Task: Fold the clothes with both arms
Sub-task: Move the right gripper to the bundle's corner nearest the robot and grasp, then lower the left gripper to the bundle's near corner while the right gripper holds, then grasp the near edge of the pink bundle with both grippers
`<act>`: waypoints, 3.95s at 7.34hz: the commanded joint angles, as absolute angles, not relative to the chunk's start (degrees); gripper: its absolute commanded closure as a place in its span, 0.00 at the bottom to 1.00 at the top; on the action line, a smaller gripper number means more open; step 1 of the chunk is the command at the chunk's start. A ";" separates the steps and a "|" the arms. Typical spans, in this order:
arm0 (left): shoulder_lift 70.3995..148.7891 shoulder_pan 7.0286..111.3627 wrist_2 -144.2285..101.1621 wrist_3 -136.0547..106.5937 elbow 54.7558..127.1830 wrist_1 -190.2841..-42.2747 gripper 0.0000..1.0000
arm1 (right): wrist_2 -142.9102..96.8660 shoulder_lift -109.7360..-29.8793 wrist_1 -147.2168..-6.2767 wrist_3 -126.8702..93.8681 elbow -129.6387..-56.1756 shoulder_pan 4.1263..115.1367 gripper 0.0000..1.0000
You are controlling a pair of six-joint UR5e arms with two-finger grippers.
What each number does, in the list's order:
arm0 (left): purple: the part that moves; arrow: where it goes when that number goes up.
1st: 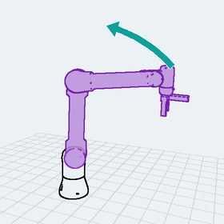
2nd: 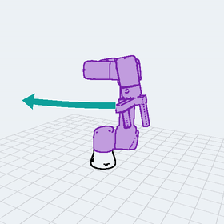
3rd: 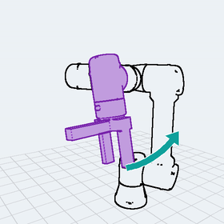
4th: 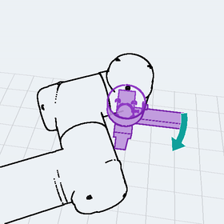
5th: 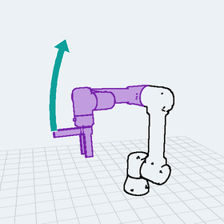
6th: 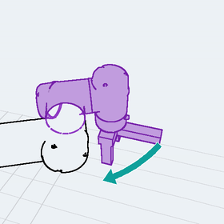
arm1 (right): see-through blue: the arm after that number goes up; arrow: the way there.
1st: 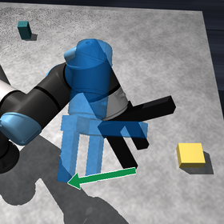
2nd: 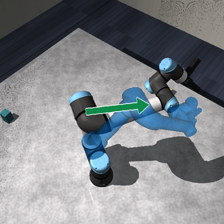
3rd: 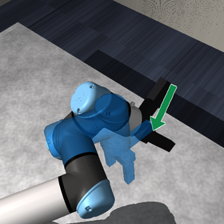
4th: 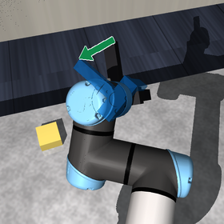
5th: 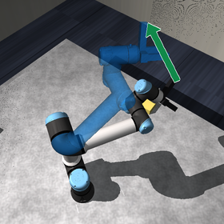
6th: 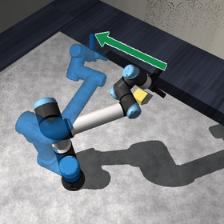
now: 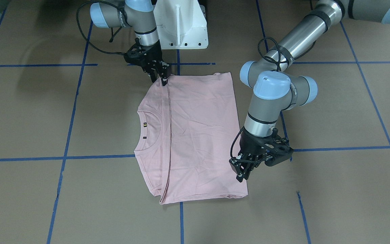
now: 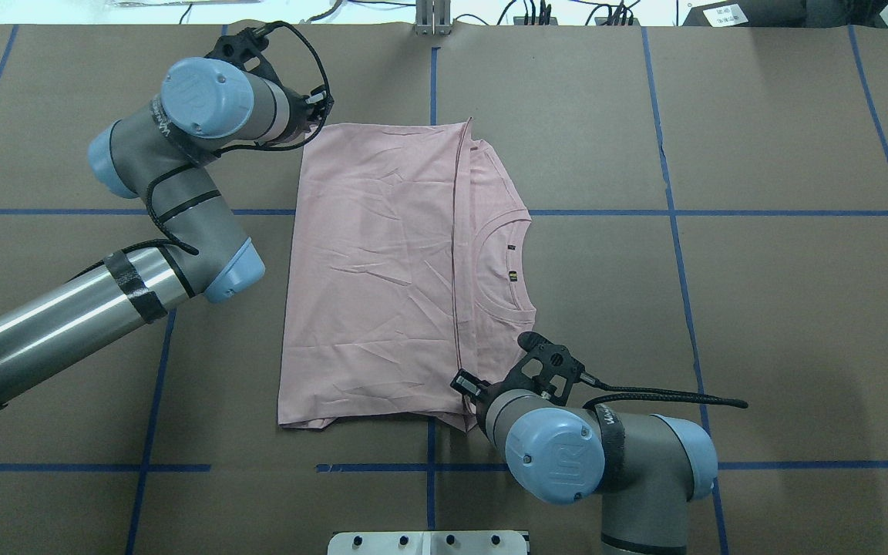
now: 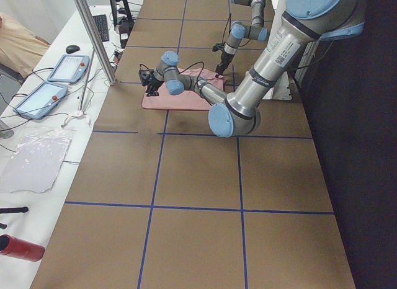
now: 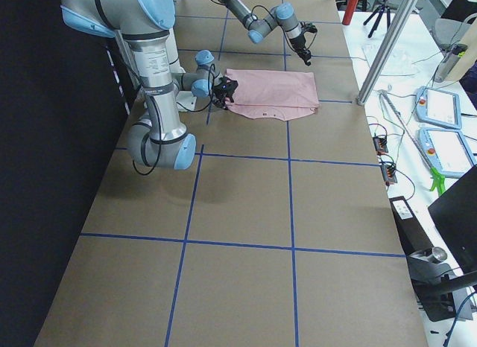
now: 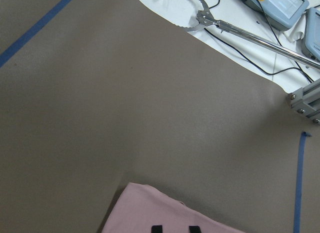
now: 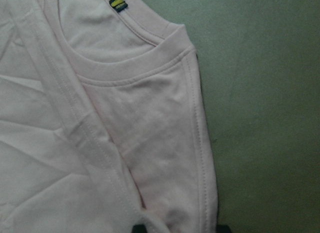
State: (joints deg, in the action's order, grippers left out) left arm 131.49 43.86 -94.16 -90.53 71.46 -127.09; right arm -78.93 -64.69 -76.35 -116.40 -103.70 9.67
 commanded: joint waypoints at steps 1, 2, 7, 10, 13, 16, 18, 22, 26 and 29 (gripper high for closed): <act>131.22 43.86 -94.13 -90.53 71.46 -127.18 0.68 | -78.93 -64.69 -76.29 -116.37 -103.62 9.67 1.00; 131.22 43.86 -94.13 -90.53 71.46 -127.09 0.68 | -78.93 -64.60 -76.29 -116.28 -104.15 9.75 1.00; 114.84 31.41 -93.69 -107.63 98.52 -122.47 0.63 | -79.45 -66.79 -76.55 -116.28 -109.16 10.37 1.00; 106.99 18.49 -87.65 -113.55 106.87 -113.82 0.42 | -79.54 -66.80 -76.55 -116.19 -109.69 10.46 1.00; 105.56 16.18 -88.24 -114.08 109.84 -107.62 0.38 | -79.54 -66.71 -76.55 -116.28 -109.69 10.46 1.00; 105.47 16.08 -89.12 -114.08 111.89 -103.89 0.38 | -79.54 -66.71 -76.55 -116.19 -109.69 10.46 1.00; 104.77 13.72 -89.12 -115.91 111.80 -103.80 0.40 | -79.54 -66.62 -76.55 -116.19 -109.69 10.37 1.00; 103.97 12.13 -89.12 -117.16 112.59 -102.92 0.60 | -79.54 -66.62 -76.55 -116.19 -109.69 10.37 1.00; 103.98 12.22 -89.12 -119.27 113.89 -102.83 1.00 | -79.54 -66.80 -76.55 -116.10 -109.69 10.46 1.00; 104.06 7.14 -89.47 -125.84 124.94 -93.02 1.00 | -79.45 -76.77 -76.64 -117.24 -121.57 6.44 1.00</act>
State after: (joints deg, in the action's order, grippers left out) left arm 103.88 9.60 -89.33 -122.87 120.20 -97.22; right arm -79.49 -71.42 -76.57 -116.54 -114.62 8.92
